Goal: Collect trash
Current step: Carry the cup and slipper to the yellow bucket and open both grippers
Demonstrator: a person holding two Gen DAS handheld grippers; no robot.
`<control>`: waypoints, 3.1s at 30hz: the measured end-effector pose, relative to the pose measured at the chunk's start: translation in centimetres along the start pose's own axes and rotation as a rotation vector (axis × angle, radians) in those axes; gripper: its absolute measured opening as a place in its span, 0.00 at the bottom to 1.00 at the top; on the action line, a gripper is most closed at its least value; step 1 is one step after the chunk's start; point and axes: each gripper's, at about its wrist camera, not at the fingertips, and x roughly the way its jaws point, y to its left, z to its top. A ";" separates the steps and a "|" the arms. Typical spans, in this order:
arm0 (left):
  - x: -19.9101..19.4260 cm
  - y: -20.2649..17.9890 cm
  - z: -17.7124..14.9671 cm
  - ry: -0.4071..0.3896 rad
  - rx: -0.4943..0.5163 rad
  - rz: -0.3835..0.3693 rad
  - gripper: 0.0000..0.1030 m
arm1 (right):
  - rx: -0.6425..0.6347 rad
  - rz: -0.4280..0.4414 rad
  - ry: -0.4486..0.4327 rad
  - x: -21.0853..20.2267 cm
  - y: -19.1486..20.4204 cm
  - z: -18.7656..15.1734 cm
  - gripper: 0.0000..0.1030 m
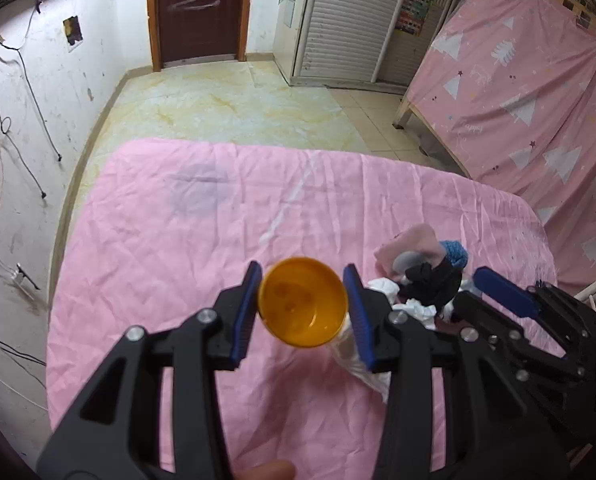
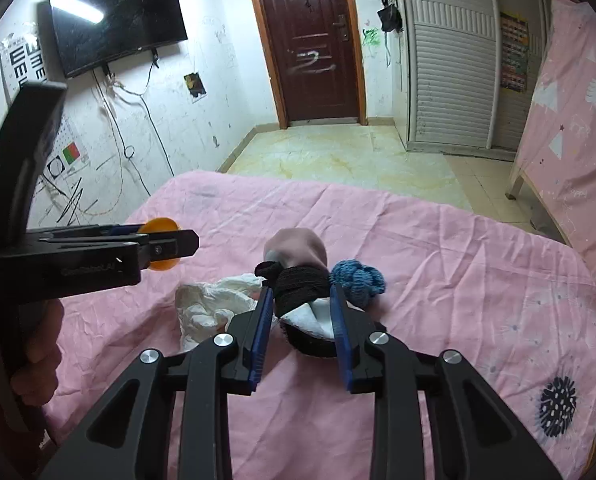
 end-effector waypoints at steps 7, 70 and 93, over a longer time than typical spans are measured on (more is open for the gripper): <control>0.2 0.2 -0.1 0.006 -0.006 0.009 0.39 | -0.035 -0.048 0.024 1.5 0.3 0.1 0.27; -1.9 -31.8 -8.2 0.016 0.444 -0.100 0.39 | 0.480 -0.175 -0.387 -23.9 -23.8 -17.0 0.29; 1.3 -43.0 -11.5 0.117 0.560 -0.186 0.41 | 0.655 -0.202 -0.345 -24.3 -30.9 -22.8 0.33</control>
